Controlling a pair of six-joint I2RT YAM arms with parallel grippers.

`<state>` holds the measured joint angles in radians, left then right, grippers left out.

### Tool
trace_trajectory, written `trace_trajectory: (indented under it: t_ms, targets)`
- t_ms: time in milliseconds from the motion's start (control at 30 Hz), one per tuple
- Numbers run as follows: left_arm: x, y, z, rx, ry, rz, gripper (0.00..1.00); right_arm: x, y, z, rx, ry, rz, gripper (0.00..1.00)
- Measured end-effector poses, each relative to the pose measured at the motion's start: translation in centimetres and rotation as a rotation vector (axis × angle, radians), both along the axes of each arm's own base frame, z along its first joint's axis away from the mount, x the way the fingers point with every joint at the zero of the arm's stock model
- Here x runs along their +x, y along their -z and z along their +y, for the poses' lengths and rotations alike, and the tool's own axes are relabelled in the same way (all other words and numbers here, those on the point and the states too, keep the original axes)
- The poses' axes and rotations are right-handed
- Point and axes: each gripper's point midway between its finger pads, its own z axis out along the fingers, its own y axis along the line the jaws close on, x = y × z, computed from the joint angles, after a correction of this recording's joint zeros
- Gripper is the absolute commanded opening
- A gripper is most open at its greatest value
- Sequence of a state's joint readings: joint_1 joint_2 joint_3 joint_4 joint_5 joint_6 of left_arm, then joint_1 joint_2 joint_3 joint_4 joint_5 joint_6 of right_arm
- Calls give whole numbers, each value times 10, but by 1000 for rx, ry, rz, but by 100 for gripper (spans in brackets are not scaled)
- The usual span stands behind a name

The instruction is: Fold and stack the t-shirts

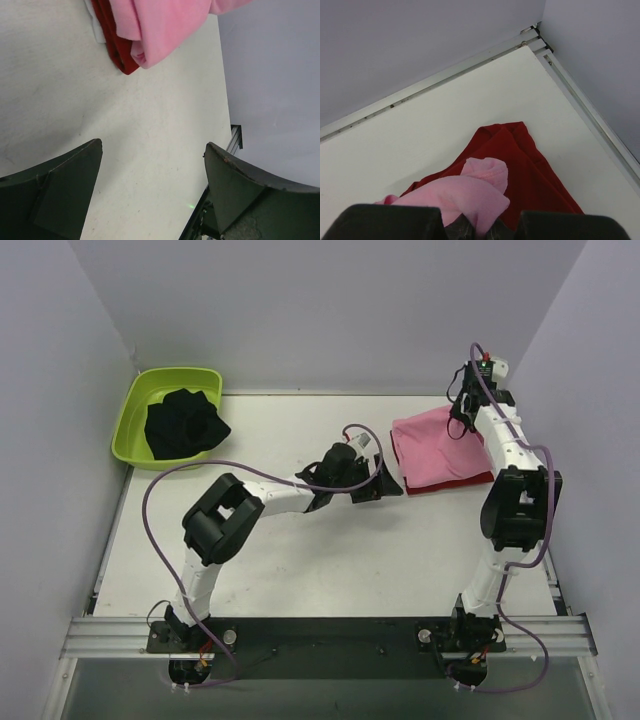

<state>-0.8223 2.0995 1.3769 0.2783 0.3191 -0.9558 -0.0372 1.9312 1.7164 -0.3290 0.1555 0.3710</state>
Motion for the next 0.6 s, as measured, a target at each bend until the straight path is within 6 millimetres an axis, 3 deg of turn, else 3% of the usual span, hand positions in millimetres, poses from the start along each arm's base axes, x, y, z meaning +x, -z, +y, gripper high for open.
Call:
trace_trajectory:
  t_ms: [267,433,600]
  targets:
    - [-3,19,14,21,-9,23,93,6,28,-16,-87,31,25,0]
    - [-3,16,13,9,0,19,93,12,49,-23,-112,40,56,0]
    - [-1,13,14,-3,7,14,94,24,56,-28,-114,50,64,0]
